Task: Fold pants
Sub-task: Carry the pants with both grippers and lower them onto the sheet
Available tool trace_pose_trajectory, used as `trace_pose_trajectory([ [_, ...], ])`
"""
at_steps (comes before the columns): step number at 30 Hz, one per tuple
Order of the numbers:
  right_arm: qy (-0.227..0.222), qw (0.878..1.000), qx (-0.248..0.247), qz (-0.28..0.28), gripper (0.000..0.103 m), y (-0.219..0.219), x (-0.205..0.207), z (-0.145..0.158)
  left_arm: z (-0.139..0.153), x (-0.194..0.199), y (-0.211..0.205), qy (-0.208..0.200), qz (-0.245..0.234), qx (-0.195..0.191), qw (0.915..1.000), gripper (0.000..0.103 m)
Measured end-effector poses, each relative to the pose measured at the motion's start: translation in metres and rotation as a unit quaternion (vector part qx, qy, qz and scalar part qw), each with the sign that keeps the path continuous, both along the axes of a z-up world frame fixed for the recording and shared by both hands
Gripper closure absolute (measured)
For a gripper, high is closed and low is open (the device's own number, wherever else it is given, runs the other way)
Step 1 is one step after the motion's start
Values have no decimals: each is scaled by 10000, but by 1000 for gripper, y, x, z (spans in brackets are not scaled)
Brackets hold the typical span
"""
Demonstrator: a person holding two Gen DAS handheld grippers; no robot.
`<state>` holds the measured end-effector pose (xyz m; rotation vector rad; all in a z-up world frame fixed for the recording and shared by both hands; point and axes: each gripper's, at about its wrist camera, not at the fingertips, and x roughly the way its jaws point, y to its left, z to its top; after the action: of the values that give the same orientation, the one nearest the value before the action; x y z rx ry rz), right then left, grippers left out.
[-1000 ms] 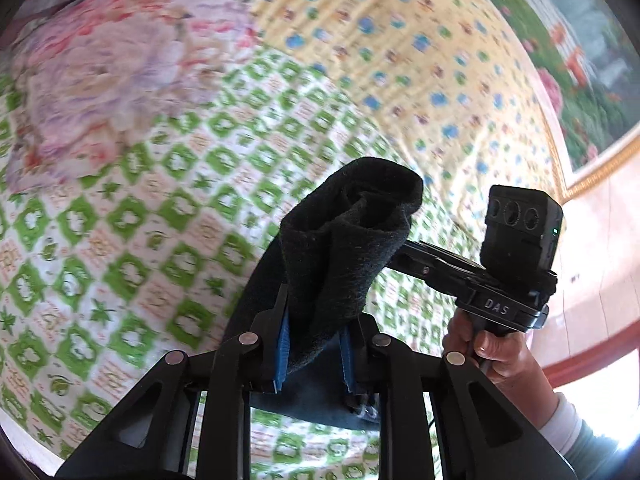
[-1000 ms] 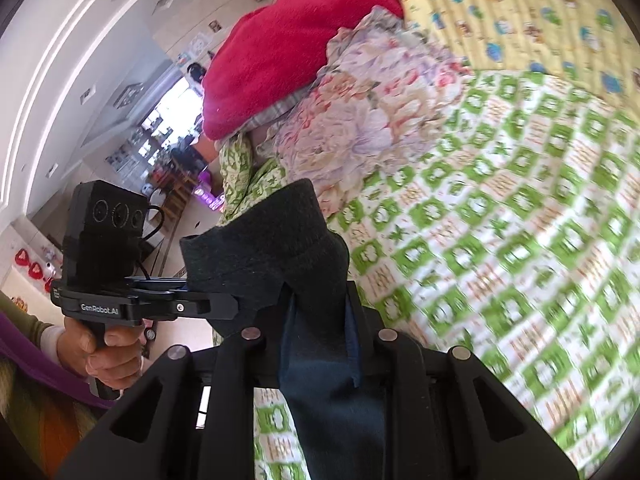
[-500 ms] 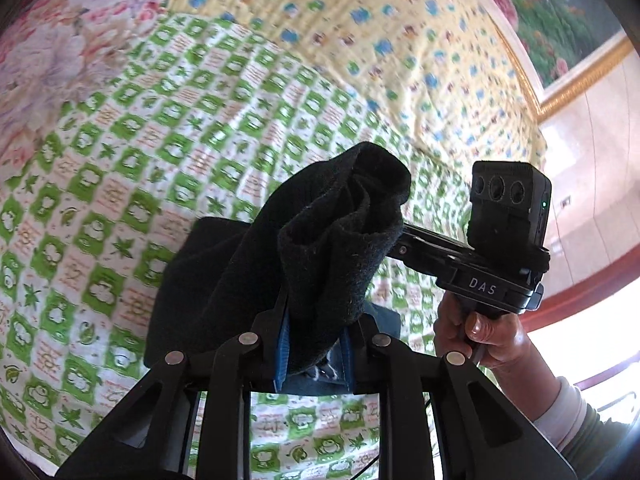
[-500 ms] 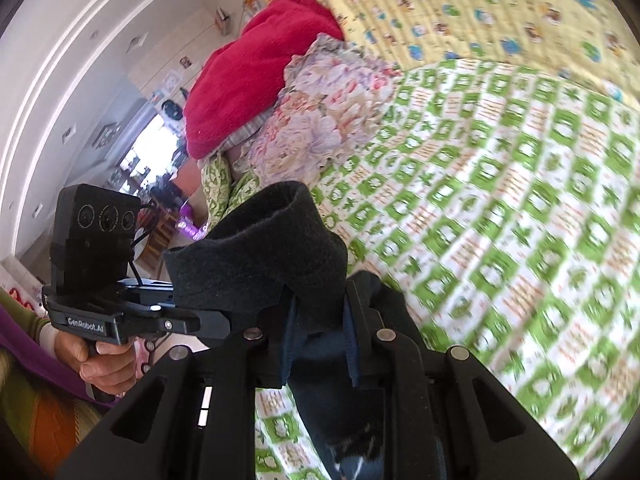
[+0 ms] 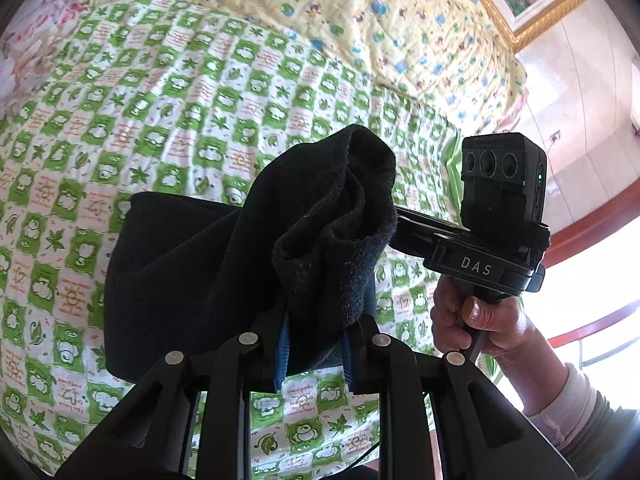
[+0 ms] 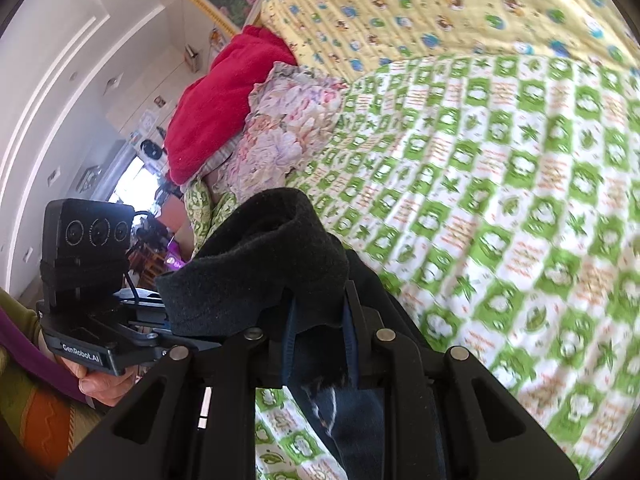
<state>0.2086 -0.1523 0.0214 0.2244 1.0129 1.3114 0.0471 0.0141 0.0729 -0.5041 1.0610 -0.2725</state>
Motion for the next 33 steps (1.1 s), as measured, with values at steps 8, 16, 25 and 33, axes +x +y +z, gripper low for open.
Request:
trace_pose_trajectory([
  [8,158,9995,-134,-254,80,-23,-2,-17,-20,8,-28,242,-341,65,9991,82],
  [16,307,9980,-224,-506,80,-44,-3,-32,-34,14,-54,326,-694,238,9968,82],
  [25,397,9940,-607,-820,80,-60,-8,-50,-54,21,-76,537,-967,449,9929,76],
  [33,545,9795,-786,-1774,75,-103,-13,-48,-54,21,-80,522,-1223,199,9909,58],
])
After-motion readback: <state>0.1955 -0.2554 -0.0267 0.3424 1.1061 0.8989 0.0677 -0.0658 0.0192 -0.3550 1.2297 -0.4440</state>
